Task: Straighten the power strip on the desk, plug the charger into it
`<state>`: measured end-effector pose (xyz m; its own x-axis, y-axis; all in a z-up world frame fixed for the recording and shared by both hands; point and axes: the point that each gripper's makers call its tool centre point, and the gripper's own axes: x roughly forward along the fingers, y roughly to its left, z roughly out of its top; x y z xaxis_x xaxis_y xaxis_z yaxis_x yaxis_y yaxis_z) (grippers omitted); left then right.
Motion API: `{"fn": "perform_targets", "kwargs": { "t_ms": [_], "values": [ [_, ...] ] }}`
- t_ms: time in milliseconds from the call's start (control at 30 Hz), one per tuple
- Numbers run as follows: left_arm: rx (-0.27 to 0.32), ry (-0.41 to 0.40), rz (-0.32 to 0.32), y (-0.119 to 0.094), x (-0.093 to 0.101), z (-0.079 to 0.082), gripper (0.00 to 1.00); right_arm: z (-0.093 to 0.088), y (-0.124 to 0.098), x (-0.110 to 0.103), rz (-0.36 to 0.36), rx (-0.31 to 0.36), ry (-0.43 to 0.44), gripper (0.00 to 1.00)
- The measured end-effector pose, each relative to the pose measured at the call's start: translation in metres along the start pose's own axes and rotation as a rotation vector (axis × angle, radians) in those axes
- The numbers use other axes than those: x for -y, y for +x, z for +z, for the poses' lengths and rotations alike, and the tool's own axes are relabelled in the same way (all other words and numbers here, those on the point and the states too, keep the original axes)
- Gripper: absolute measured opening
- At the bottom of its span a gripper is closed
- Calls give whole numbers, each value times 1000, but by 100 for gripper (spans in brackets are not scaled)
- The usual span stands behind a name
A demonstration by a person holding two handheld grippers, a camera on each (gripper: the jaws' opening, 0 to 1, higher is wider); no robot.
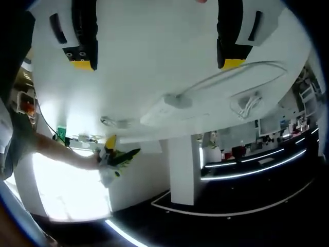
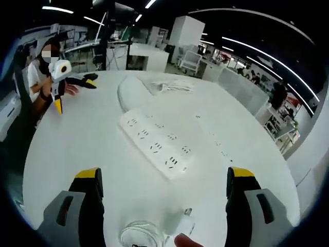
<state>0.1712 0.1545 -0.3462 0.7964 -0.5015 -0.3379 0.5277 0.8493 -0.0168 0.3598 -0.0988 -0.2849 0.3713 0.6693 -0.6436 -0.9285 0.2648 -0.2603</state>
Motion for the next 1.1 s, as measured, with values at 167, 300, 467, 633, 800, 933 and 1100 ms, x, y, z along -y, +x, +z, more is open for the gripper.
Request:
{"fn": "perform_targets", "kwargs": {
  "t_ms": [167,300,467,633,800,933,1100],
  "values": [
    [0,-5,6,1,-2,0,100,2,5,-2,48,8,-37,100],
    [-3,-9,8,3,-4,-1,100,5,10,1,78,18,-64,100],
    [-5,-10,6,6,-4,-1,100,6,18,5,101,3,-87,100],
    [-2,-13,5,9,-5,0,100,4,25,12,133,-2,-83,100],
    [4,-19,-2,9,-4,2,100,1,30,22,153,-15,-96,100],
    [10,-16,4,8,-6,5,100,-3,36,26,186,-16,-98,100],
    [11,-10,12,8,-8,7,100,-5,44,28,214,-5,-86,100]
  ]
}}
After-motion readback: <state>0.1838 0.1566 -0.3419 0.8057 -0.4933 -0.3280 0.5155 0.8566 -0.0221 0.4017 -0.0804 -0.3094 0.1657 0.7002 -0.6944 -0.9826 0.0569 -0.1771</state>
